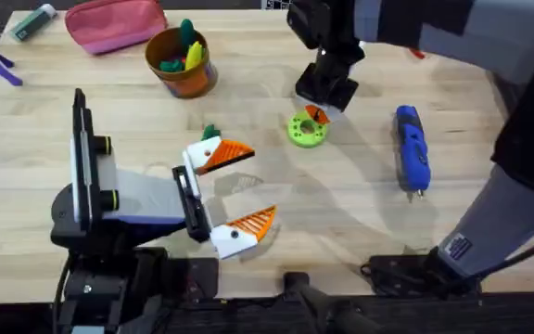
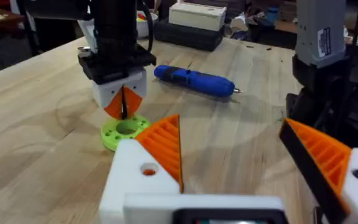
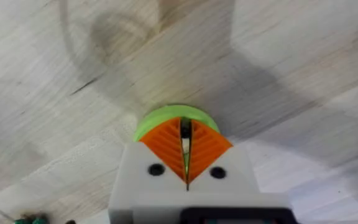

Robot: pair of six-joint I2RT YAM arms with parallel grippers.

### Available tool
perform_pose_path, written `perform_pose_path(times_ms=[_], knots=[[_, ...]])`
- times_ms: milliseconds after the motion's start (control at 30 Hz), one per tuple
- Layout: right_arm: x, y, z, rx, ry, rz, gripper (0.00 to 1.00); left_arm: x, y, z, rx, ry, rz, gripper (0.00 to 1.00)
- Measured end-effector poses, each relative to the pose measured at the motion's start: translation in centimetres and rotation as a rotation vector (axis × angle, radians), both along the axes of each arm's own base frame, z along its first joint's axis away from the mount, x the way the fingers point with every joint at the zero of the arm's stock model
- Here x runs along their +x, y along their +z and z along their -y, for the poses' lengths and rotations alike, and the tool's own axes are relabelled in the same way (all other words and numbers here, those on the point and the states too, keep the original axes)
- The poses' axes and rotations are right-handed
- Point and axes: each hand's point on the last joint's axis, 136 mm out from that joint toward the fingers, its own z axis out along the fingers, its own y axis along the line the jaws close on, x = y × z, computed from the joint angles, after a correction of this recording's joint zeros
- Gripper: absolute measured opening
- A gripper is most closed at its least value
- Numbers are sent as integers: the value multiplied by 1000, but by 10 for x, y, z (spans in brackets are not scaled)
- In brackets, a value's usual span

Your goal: Pick up the gripper from the table and insert it into the empty holder that is missing its gripper. Then pick up a screw, insert it into the mounting hole, and use the screwdriver to tighten it. Finally, clean up the table by picking up the vegetable and placing it into the bucket.

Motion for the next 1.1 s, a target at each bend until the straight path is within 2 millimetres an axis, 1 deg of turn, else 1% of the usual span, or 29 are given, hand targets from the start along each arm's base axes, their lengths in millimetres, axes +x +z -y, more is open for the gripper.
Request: perform_pose_path(times_ms=[267, 400, 500, 667, 767, 900, 1100], knots=[[-2, 6, -4, 3, 15, 21, 7, 0, 0, 0, 0, 0, 0, 987], [-6, 18, -4, 2, 26, 38, 7, 0, 0, 0, 0, 0, 0, 986], [-11, 29, 0, -14, 35, 45, 7, 0, 0, 0, 0, 0, 0, 986], [-8, 54, 0, -14, 68, 82, 6, 0, 0, 0, 0, 0, 0, 986], [-5, 70, -2, -11, 118, 102, 6, 0, 0, 0, 0, 0, 0, 985], [-3, 95, -11, -13, 248, 130, 6, 0, 0, 0, 0, 0, 0, 986], [-6, 139, -28, -30, 516, 172, 6, 0, 0, 0, 0, 0, 0, 986]])
